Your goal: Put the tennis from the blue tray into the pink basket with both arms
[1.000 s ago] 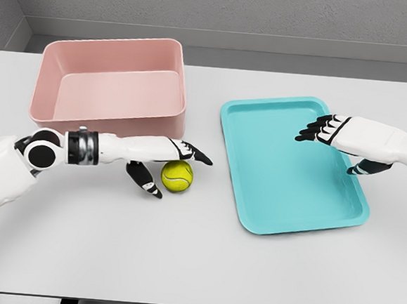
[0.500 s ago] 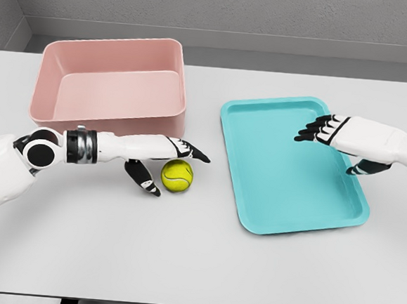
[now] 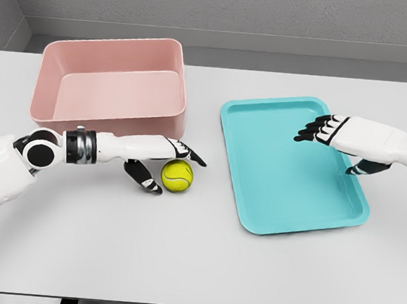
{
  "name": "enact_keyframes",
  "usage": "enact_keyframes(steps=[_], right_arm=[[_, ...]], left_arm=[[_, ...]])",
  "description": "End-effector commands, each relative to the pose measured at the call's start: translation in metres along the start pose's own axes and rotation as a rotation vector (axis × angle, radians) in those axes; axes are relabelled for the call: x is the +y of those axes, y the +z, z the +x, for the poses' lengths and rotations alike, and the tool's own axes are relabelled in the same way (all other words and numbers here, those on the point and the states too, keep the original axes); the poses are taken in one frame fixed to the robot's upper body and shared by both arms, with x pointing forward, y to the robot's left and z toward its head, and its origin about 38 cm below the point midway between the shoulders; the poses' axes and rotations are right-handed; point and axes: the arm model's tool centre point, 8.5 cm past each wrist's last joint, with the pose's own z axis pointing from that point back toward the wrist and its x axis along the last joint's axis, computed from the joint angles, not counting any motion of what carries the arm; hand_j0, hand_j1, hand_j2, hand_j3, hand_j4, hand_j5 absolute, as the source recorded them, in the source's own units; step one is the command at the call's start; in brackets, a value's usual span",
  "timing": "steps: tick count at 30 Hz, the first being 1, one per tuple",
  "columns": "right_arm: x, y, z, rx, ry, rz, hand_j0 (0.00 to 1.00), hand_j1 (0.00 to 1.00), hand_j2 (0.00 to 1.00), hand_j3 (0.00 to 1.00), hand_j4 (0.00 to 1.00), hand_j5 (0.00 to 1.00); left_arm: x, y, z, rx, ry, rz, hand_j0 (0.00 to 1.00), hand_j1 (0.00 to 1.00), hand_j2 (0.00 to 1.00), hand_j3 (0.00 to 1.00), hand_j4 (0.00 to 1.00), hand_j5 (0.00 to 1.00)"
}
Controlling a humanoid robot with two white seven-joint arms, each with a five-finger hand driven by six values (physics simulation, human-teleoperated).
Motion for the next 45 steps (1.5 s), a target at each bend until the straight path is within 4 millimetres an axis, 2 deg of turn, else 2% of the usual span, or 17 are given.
enact_keyframes(steps=[1, 11, 17, 26, 31, 37, 45], right_arm=[[-0.001, 0.001, 0.000, 0.002, -0.004, -0.003, 1.00, 1.00, 1.00, 1.00, 1.00, 1.00], [-0.001, 0.001, -0.001, 0.003, -0.004, -0.004, 1.00, 1.00, 1.00, 1.00, 1.00, 1.00], [-0.001, 0.001, 0.000, 0.002, -0.004, -0.005, 1.00, 1.00, 1.00, 1.00, 1.00, 1.00], [-0.001, 0.001, 0.000, 0.002, -0.004, -0.005, 1.00, 1.00, 1.00, 1.00, 1.00, 1.00], [0.000, 0.001, -0.001, 0.003, -0.005, -0.003, 1.00, 1.00, 1.00, 1.00, 1.00, 1.00], [0.000, 0.001, -0.001, 0.003, -0.005, -0.003, 1.00, 1.00, 1.00, 1.00, 1.00, 1.00], [-0.001, 0.001, -0.001, 0.003, -0.004, -0.002, 1.00, 1.00, 1.00, 1.00, 1.00, 1.00]], left_arm=[[0.001, 0.000, 0.000, -0.002, 0.007, 0.006, 0.88, 0.88, 0.88, 0.88, 0.88, 0.88], [-0.001, -0.002, 0.001, -0.005, 0.008, 0.002, 0.88, 0.88, 0.88, 0.88, 0.88, 0.88], [-0.007, -0.008, 0.003, -0.013, 0.007, -0.023, 0.85, 0.85, 0.85, 0.85, 0.85, 0.85], [-0.009, -0.006, -0.001, -0.002, 0.014, -0.023, 0.72, 0.72, 0.72, 0.72, 0.72, 0.72], [-0.009, -0.003, -0.002, 0.004, 0.014, -0.024, 0.71, 0.71, 0.71, 0.71, 0.71, 0.71], [-0.009, -0.002, -0.004, 0.010, 0.017, -0.022, 0.56, 0.56, 0.56, 0.56, 0.56, 0.56], [-0.001, -0.004, -0.001, 0.002, 0.000, -0.017, 0.51, 0.51, 0.51, 0.51, 0.51, 0.51]])
